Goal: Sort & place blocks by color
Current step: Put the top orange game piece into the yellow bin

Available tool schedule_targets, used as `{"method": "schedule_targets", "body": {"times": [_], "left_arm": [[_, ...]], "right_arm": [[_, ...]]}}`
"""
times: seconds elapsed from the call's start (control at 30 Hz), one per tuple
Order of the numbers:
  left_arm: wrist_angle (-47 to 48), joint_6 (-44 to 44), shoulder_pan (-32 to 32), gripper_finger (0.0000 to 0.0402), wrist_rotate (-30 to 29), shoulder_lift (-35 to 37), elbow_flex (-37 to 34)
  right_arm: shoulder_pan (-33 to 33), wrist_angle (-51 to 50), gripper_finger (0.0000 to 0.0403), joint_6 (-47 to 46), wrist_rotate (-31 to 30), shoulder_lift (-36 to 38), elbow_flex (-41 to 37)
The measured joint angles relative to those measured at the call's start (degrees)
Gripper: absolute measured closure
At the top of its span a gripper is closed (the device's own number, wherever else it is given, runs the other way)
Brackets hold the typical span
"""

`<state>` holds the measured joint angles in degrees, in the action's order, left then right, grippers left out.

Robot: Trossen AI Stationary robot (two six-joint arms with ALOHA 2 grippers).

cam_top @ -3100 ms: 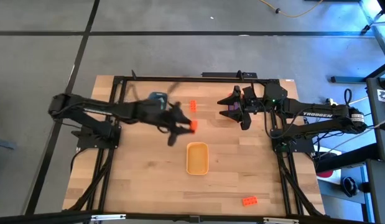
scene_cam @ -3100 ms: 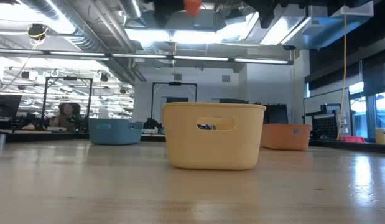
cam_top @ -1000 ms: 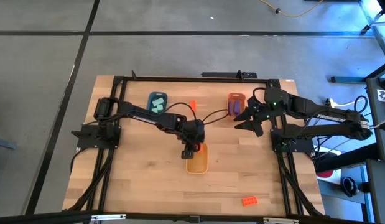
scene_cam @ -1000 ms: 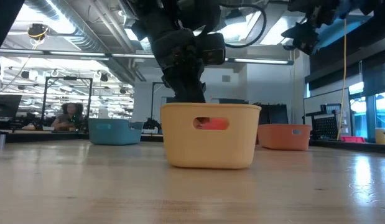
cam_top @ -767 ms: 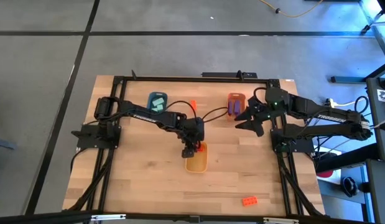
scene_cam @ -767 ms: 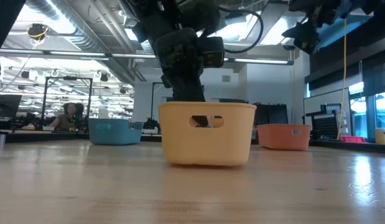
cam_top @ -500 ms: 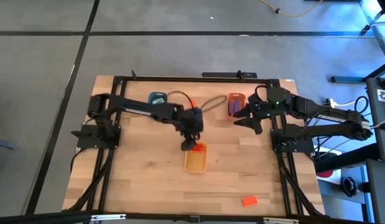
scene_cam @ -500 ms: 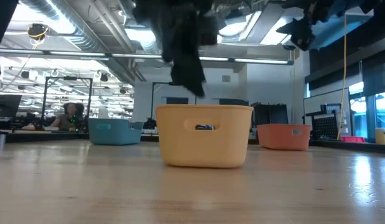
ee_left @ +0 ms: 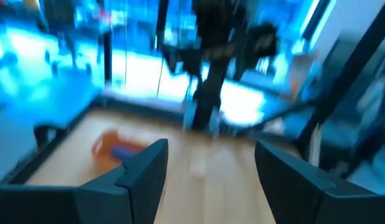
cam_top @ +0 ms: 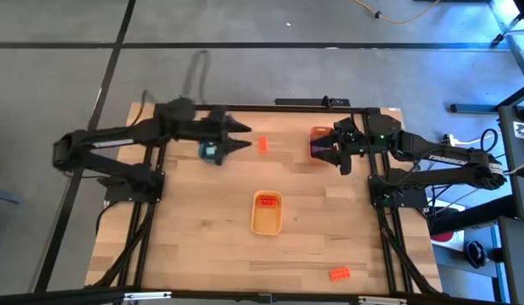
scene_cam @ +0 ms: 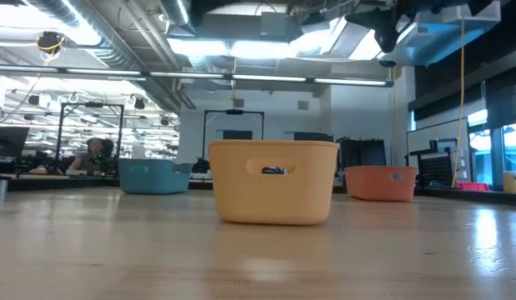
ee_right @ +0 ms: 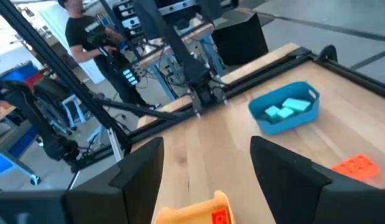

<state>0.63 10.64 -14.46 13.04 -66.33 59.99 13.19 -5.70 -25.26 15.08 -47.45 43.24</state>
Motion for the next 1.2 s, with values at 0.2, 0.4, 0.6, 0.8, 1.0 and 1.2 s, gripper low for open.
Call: {"method": "schedule_targets", "body": {"times": [0.2, 0.4, 0.6, 0.8, 1.0, 1.2], "left_arm": [[-18.6, 5.4, 0.0, 0.0170, -1.6, 12.6, -16.1], [-21.1, 6.9, 0.3, 0.0170, -5.0, 17.8, -20.7], [-23.2, 6.9, 0.2, 0.0170, -5.4, 18.6, -20.6], [-23.9, 6.9, 0.2, 0.0170, -6.3, 18.5, -20.6], [-23.8, 6.8, 0.2, 0.0170, -6.0, 18.5, -20.6], [-23.8, 6.8, 0.2, 0.0170, -6.0, 18.5, -20.6]], "right_arm": [[-0.4, 2.9, 0.0160, 0.0, -0.2, -2.4, 0.0], [-0.4, 4.8, 0.0160, -1.9, -1.5, -4.3, 0.0], [-0.3, 1.7, 0.0160, -16.3, -9.2, -12.3, 3.4], [-0.3, -14.5, 0.0160, -22.6, -20.1, -31.1, 17.0], [-0.5, -17.9, 0.0160, -28.7, -27.4, -47.9, 26.5], [-0.6, -17.2, 0.0160, -31.7, -30.5, -60.3, 33.2]]}}
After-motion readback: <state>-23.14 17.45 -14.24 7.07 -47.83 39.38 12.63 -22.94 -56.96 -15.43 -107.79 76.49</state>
